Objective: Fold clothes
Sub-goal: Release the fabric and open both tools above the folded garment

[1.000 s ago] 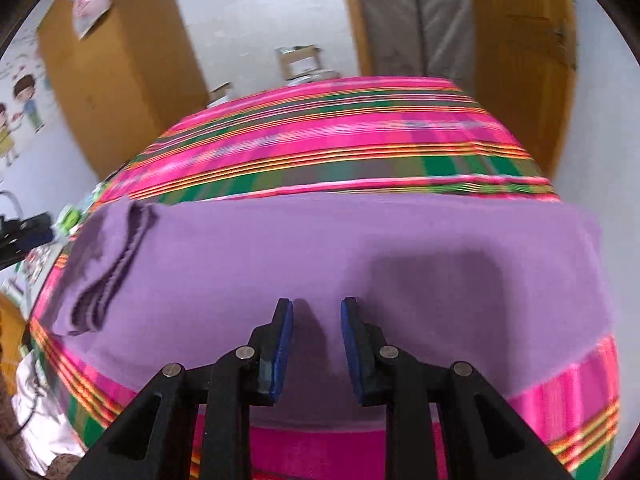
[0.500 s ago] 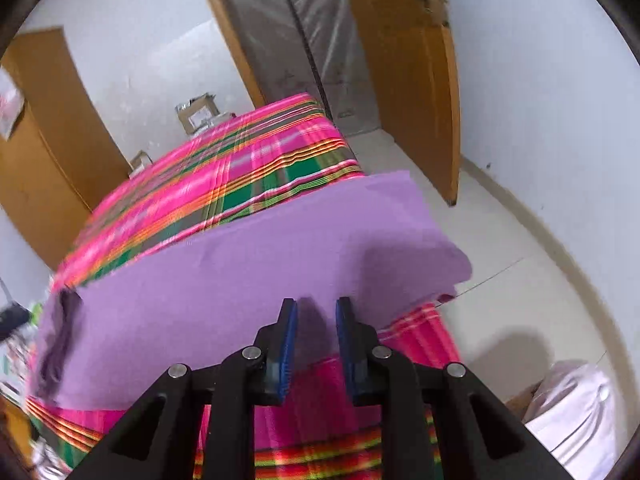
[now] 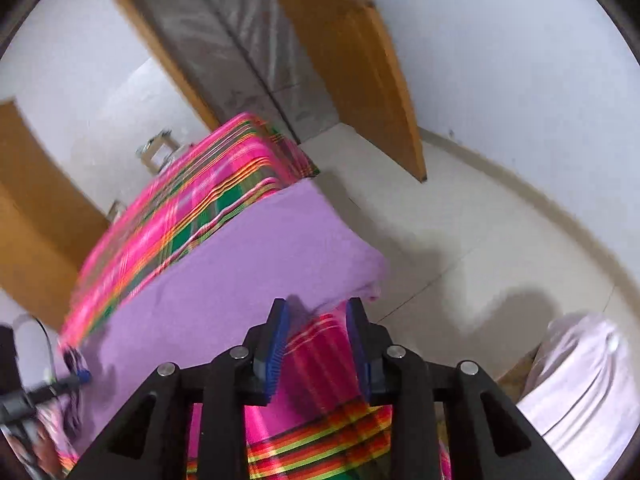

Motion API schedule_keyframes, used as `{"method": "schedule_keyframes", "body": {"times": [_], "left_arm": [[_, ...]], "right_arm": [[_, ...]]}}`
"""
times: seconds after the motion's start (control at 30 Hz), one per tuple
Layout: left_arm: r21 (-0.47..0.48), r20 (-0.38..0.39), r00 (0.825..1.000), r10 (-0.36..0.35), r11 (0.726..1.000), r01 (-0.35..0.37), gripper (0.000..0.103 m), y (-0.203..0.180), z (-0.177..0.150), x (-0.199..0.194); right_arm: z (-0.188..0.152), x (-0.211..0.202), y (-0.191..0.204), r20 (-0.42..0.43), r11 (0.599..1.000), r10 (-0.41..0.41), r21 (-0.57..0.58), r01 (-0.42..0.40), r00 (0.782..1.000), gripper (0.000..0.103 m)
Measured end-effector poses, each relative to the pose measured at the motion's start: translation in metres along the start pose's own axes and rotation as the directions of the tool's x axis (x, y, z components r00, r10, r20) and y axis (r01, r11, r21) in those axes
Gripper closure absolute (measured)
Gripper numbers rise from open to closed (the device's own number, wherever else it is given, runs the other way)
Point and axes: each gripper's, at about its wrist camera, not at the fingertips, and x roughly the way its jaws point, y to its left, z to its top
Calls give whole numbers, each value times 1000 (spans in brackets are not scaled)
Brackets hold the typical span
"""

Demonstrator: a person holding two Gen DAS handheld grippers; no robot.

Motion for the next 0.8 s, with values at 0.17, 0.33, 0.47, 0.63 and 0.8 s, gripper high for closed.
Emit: {"method": "schedule_keyframes", "body": {"times": [0.17,0.33,0.47,0.63,0.8], "left_arm": [[4,-40,999,-18,1000,18,59,-7,3,19],[2,-51,998,-26,1000,26,59,-9,6,26],[1,-52,998,-31,1000,31,59,-12,9,29],[6,-55,998,-35,999,35,59,-14,12,34],[13,-56,998,-35,999,36,57,-15,16,38]], "right_arm": [[1,14,-26,-72,967,190,187,-174,979,58],[3,31,-49,-96,920,253,332,-209,963,52],[2,48,-63,-107,849,347,459,-263,932,52],[9,51,-60,-82,844,349,461,-275,934,52],[14,55,-63,-67,839,345,470,-275,936,64]]}}
